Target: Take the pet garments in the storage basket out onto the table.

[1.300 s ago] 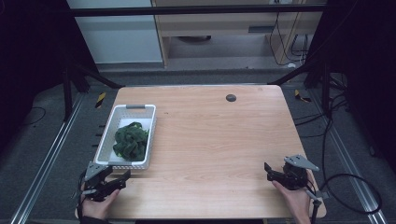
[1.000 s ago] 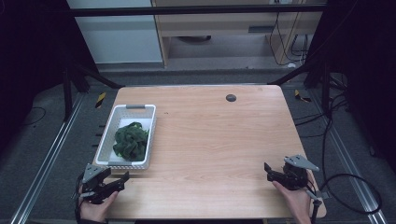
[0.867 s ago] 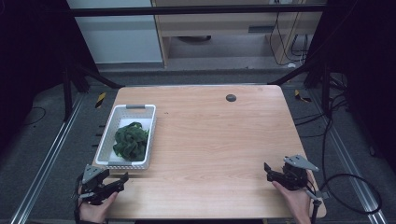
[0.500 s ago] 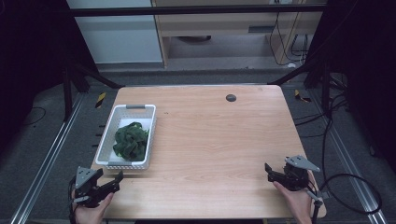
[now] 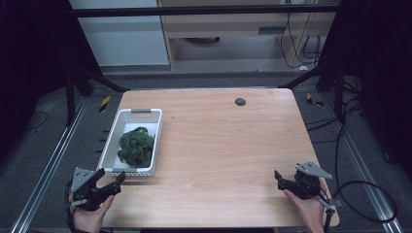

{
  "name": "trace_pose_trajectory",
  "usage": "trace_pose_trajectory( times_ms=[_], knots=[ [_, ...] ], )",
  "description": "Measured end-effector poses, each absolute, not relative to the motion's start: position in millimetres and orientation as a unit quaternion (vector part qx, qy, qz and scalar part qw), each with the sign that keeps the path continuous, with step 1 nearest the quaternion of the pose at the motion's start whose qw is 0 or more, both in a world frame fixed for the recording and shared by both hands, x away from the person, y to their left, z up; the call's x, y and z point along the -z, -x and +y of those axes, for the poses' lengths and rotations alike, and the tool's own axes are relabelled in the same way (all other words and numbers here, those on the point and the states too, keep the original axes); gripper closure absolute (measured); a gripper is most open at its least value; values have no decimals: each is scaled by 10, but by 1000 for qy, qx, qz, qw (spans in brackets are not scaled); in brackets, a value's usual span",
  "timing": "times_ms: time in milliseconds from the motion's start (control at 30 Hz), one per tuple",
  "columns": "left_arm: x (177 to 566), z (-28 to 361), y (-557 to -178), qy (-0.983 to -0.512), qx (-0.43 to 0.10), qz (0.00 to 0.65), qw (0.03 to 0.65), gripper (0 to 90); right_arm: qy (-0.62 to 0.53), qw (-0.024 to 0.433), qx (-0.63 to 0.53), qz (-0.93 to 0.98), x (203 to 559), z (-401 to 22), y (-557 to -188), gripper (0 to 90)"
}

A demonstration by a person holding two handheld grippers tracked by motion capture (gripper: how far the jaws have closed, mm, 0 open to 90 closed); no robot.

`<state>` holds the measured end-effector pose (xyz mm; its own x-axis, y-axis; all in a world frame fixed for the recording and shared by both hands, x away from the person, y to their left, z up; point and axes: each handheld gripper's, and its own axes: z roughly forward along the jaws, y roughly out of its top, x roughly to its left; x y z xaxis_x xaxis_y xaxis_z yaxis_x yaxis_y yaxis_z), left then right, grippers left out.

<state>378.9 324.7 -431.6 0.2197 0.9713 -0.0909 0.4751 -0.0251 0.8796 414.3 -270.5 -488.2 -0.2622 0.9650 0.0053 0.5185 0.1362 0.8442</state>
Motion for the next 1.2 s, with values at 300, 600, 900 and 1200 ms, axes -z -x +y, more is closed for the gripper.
trace_pose_trajectory(
  times_ms=[300, 600, 900, 1200],
  knots=[
    [4090, 3254, -3946, -658, -283, 537, 446, 218, -529, 292, -386, 697, 4877, -2691, -4143, 138],
    [3950, 3245, -4096, -667, -279, 527, 448, 214, -529, 288, -388, 698, 4871, -2677, -4144, 137],
    [3897, 3223, -4292, -677, -263, 525, 443, 209, -529, 289, -386, 698, 4867, -2675, -4149, 134],
    [3832, 3192, -4474, -695, -257, 519, 426, 206, -529, 291, -383, 700, 4874, -2668, -4159, 128]
  ],
)
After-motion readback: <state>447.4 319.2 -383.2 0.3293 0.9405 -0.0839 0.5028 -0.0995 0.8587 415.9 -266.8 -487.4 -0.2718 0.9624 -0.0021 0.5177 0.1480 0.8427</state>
